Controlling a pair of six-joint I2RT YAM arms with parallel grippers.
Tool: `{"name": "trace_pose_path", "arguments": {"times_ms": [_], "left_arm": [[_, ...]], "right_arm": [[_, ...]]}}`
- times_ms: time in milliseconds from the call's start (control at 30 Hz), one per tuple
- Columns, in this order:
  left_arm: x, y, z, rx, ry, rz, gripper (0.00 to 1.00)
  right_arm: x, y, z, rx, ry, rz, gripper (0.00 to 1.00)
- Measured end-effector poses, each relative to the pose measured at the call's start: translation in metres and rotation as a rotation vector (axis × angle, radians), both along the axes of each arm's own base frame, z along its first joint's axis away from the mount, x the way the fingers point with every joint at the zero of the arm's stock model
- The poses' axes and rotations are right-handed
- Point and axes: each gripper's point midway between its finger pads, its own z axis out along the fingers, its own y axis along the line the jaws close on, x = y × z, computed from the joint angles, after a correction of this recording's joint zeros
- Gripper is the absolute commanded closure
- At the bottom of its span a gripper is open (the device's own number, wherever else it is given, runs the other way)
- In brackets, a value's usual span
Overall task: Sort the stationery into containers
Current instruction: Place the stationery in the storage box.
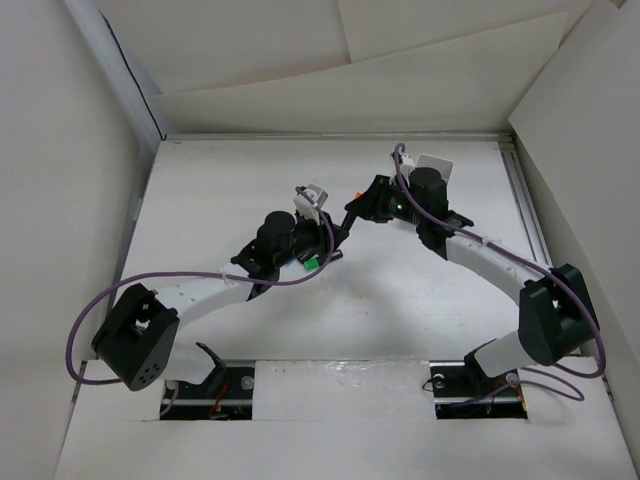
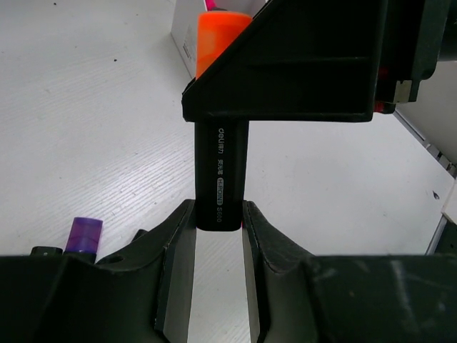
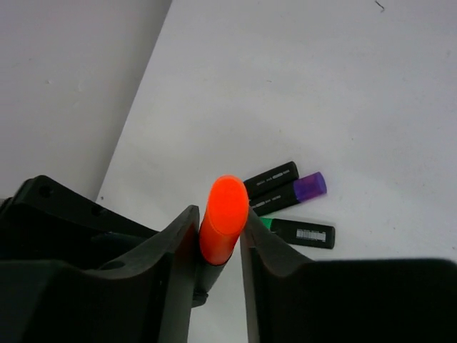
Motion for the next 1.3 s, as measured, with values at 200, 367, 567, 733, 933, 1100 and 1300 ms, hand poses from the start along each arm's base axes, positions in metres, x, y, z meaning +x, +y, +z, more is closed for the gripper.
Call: {"name": "trace_pose_path", "arguments": {"times_ms": [200, 367, 567, 733, 933, 1100, 1300], "left_arm": [[0.001, -0.002, -0.001, -0.005, -0.003, -0.006, 0.66], [0.000, -0.002, -0.003, -0.003, 0.006, -0.008, 0.31], [0.001, 0.007, 0.007, -0.017, -0.010, 0.036, 0.27], [0.003, 0.021, 0.031, -0.067, -0.045, 0.116, 0.28], [0.008, 0.031, 0.037, -0.095, -0.031, 0.191, 0.28], [0.008, 0.035, 0.033, -0.091, -0.007, 0.215, 0.28], [0.008, 0.043, 0.035, -0.097, -0.010, 0.252, 0.28]], "right_arm": [[0.001, 0.003, 0.007, 0.028, -0.006, 0.001, 0.93], [0.014, -0.008, 0.012, 0.023, -0.041, -0.062, 0.96], [0.040, -0.067, 0.038, -0.032, -0.131, -0.289, 0.97], [0.060, -0.139, 0.061, -0.106, -0.222, -0.607, 0.99], [0.083, -0.213, 0.033, -0.258, -0.188, -0.949, 1.00], [0.099, -0.238, -0.028, -0.424, -0.078, -1.060, 1.00], [0.113, -0.253, -0.047, -0.530, -0.050, -1.145, 1.00]]}}
